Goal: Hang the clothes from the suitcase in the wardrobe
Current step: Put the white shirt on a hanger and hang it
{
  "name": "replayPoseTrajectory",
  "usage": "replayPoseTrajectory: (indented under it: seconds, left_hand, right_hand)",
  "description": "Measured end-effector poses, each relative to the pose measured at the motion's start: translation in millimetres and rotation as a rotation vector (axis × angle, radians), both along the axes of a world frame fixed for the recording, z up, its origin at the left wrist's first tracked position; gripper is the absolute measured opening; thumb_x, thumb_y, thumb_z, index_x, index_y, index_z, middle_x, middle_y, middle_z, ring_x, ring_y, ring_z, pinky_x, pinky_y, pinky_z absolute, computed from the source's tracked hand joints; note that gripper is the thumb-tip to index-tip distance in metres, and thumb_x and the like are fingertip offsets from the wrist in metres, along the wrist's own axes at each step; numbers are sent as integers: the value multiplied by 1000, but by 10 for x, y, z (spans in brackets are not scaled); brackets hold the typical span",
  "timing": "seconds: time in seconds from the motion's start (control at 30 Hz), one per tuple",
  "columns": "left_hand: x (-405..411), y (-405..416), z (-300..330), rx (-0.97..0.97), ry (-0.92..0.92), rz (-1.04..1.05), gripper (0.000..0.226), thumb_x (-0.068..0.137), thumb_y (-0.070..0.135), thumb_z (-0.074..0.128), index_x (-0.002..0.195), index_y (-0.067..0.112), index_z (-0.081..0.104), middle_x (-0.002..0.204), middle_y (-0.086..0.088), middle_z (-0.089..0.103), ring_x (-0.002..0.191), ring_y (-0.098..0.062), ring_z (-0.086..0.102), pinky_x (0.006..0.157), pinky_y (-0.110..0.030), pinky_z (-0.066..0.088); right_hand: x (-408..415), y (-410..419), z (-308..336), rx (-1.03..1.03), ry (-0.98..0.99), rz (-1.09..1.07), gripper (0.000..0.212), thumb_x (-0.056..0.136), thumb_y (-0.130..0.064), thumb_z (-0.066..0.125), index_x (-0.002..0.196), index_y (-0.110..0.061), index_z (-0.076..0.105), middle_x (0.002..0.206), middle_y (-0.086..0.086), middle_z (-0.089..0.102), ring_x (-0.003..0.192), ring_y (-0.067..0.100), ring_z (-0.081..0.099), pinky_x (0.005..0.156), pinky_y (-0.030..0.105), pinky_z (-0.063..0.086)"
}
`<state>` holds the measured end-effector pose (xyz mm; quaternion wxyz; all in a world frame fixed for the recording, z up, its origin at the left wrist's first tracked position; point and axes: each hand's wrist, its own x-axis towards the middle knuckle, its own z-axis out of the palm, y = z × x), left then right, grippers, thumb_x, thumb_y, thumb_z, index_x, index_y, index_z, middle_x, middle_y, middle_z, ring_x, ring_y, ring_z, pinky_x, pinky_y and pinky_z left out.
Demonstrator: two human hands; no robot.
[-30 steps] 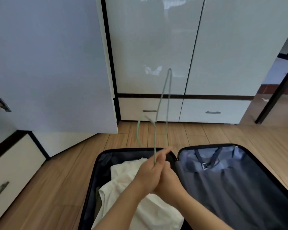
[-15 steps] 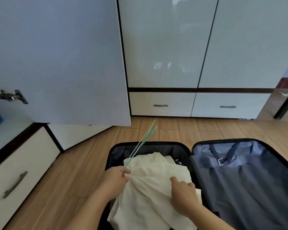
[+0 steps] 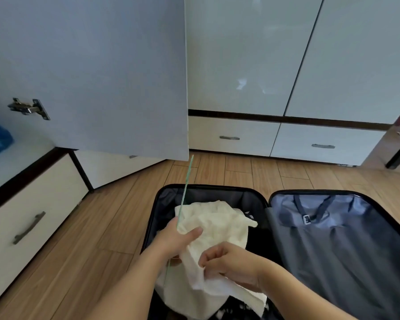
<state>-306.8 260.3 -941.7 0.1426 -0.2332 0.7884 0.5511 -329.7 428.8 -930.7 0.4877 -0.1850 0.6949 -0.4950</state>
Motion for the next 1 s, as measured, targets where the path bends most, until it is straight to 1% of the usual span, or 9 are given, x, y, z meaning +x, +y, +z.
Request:
replayPoseTrajectory:
  seconds: [0.1,0.2,0.3,0.4,0.5,0.6,0.67,0.87,1.0]
  left_hand:
    - [-38,28,-21,-70,-15,-36,44,83,2,58,112,35,57,106,2,63,89,-13,64,73,-27,52]
    - [-157,133,171,-149,86,-151,52,84,-3,48,120,31,62,121,6,59,112,-8,57,82,-20,49]
    - [-259,334,599,-187,290,-272,45,85,1,51,110,34,68,105,14,65,102,-4,60,82,-18,49]
    - [-291,543,1103,-78,480,-390,27,83,13,61,102,29,72,99,7,70,94,-9,65,83,-23,51]
    - [-254,671,1523,-28,621,-474,21,78,15,65,96,23,73,93,4,72,90,-14,68,81,-28,54]
    - [-175,724,1770,-25,698,-528,19,78,13,63,90,24,72,89,4,73,86,-11,69,79,-27,56]
    - [-130,727,1835,-37,721,-542,25,78,7,56,89,24,71,90,6,73,87,-8,69,80,-23,56]
    - [-236,423,1725,-331,779,-241,43,76,-5,48,85,34,64,89,11,67,82,-3,61,68,-10,40]
    - [-349,246,1619,-690,818,103,41,78,-9,46,93,24,65,96,-1,58,84,-16,51,61,-10,33]
  right_hand:
    - [59,35,152,96,-18,313,12,79,-11,65,82,-17,74,63,-14,60,60,-4,52,63,10,40]
    - [-80,197,167,247,-37,408,21,88,-13,64,106,-5,71,87,2,67,82,10,62,79,18,50]
    - [-358,355,105,363,311,-175,8,88,-15,63,83,-10,67,78,4,66,74,17,60,67,22,49]
    - [-546,438,210,29,351,-819,27,82,-1,63,97,-23,63,94,5,66,85,21,64,70,28,53]
    - [-551,452,456,-226,675,-497,61,79,4,67,109,-47,54,107,-7,60,95,2,62,75,21,54]
    - [-455,382,700,-243,804,-175,32,86,6,59,100,-23,55,92,-12,55,83,-20,52,73,5,42]
    - [-454,332,725,-169,864,-162,29,87,2,57,88,-26,55,83,-14,55,76,-17,51,69,6,42]
    - [-645,448,936,-238,899,-1118,20,88,-10,61,78,-26,55,74,-8,58,67,9,51,53,12,37]
    - [-672,535,1041,-35,1273,-761,15,82,-10,68,82,-22,59,69,-12,54,66,10,49,56,14,34]
